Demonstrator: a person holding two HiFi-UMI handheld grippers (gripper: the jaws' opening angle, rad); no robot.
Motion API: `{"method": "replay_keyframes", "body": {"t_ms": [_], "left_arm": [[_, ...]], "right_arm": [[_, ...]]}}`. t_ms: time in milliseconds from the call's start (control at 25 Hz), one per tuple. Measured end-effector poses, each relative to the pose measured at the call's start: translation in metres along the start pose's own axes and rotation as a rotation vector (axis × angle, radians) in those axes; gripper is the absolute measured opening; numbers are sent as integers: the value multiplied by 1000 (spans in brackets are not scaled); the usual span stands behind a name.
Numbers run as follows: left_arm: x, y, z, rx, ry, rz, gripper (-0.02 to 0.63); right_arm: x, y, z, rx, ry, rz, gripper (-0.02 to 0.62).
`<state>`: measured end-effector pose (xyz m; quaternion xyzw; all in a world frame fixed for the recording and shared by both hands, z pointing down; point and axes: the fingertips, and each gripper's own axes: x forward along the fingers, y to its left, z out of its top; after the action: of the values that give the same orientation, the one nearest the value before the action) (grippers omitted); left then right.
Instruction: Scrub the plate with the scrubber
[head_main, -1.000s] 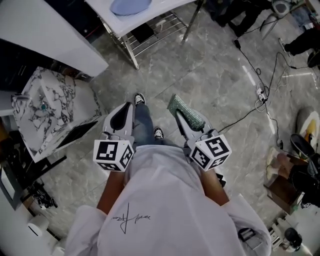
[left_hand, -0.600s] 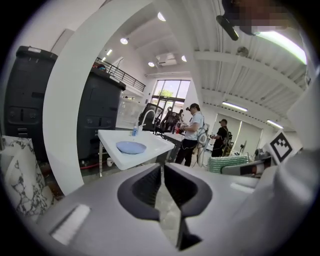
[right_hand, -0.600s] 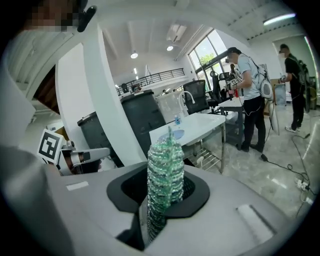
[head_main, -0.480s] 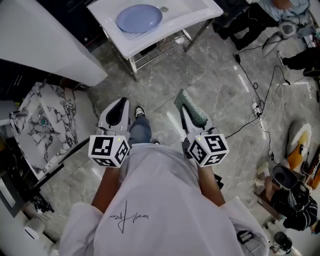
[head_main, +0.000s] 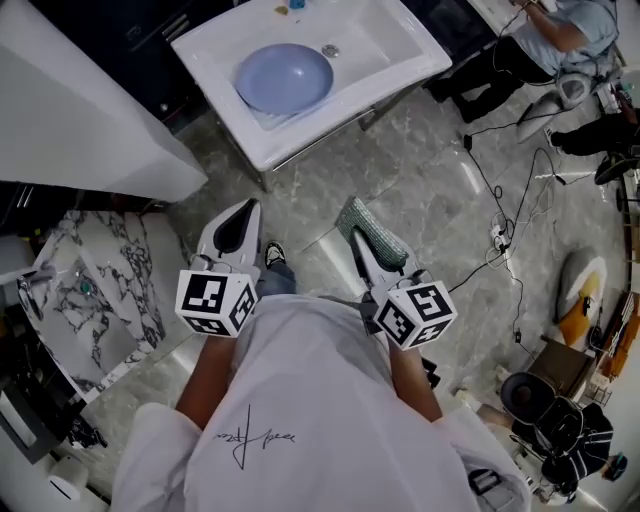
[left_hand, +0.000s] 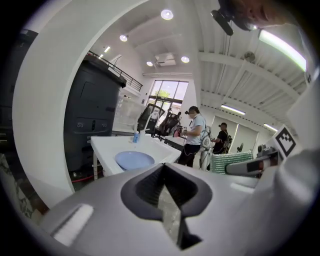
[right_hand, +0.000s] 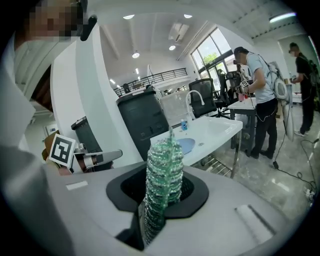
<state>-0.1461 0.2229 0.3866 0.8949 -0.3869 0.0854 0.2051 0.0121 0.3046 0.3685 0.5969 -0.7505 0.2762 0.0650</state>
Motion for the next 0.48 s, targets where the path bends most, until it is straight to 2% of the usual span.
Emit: {"method": "replay_keyframes", "body": {"t_ms": [480], "left_arm": [[24,44,25,-9,-16,-21,54]], "right_arm": [[54,-3,38,-6,-25,-41,63]]}}
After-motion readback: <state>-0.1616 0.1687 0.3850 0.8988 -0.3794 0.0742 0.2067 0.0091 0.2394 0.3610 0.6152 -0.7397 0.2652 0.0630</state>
